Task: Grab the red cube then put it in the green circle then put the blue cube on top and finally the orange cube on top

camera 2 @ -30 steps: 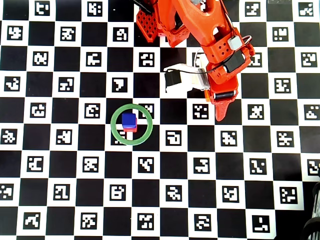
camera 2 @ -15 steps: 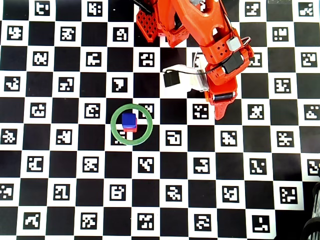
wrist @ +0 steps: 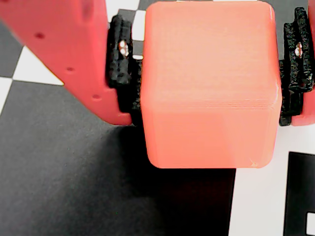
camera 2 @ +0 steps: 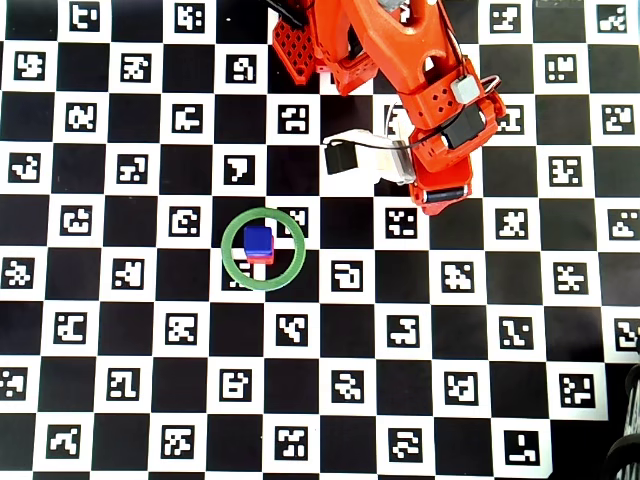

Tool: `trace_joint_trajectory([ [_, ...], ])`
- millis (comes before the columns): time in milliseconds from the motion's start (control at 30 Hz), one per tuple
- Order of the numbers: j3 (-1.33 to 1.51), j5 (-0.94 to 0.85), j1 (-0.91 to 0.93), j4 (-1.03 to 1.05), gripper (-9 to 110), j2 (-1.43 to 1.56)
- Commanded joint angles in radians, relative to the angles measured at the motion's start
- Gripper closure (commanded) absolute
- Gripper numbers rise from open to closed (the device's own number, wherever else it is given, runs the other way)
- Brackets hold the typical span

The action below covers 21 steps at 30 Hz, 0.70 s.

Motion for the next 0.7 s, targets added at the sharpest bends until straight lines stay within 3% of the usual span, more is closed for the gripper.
trace_joint_trajectory([
  [0, -0.092, 0.006, 0.009, 0.087, 97, 0.052],
  [333, -0.419, -0.08, 0.141, 0.442, 97, 0.121],
  [667, -0.703, -0.325, 0.545, 0.604, 96, 0.117],
])
